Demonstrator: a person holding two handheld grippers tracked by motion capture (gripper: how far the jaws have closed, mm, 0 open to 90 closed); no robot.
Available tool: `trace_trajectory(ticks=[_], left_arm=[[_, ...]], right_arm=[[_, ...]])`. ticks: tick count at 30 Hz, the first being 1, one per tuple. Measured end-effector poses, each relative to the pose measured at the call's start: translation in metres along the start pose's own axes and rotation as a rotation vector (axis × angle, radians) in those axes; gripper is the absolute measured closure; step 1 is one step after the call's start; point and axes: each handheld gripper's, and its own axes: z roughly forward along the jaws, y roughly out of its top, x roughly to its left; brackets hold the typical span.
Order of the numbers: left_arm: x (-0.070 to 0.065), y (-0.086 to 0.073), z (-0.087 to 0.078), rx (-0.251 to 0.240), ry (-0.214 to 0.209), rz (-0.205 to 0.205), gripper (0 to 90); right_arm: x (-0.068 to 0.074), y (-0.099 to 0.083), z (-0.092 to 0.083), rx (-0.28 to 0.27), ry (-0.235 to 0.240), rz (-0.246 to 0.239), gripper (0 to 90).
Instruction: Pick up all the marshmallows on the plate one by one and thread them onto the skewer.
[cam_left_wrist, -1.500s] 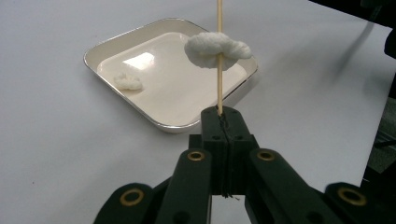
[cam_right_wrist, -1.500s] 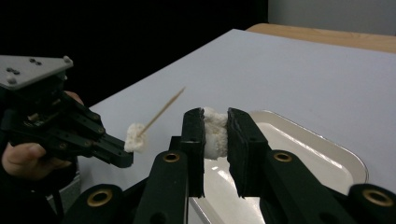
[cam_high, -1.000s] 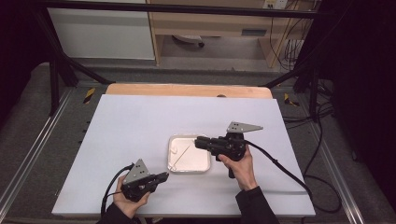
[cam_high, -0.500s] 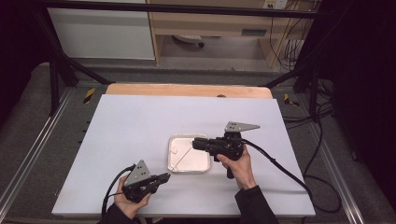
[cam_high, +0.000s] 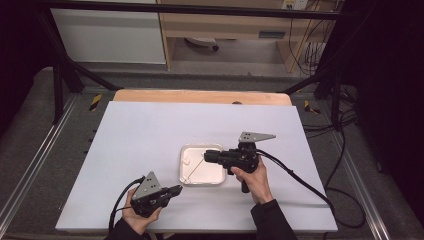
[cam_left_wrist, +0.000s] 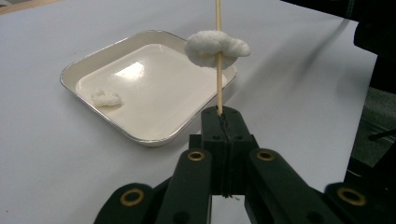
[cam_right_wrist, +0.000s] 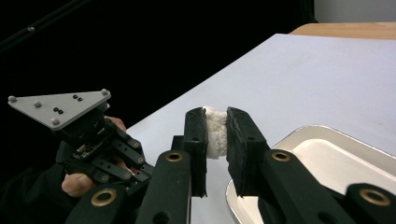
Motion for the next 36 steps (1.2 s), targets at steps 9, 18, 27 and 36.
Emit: trace_trajectory(ticks=[9, 18, 27, 36], left_arm=[[-0.001, -0.001, 0.000, -0.007, 0.000, 0.007, 89.1], [-0.002, -0.001, 0.000, -0.016, 0.009, 0.019, 89.2], [-0.003, -0.001, 0.001, -0.011, 0.007, 0.020, 89.3], [-0.005, -0.001, 0.002, -0.011, 0.011, 0.018, 89.3]], right_arm=[[0.000, -0.004, 0.004, 0.001, 0.035, 0.014, 80.6], [0.003, -0.005, 0.004, 0.006, 0.068, 0.016, 82.3], [0.004, -0.009, 0.007, -0.007, 0.093, 0.023, 83.0], [0.006, -0.012, 0.008, -0.006, 0.085, 0.003, 83.4]])
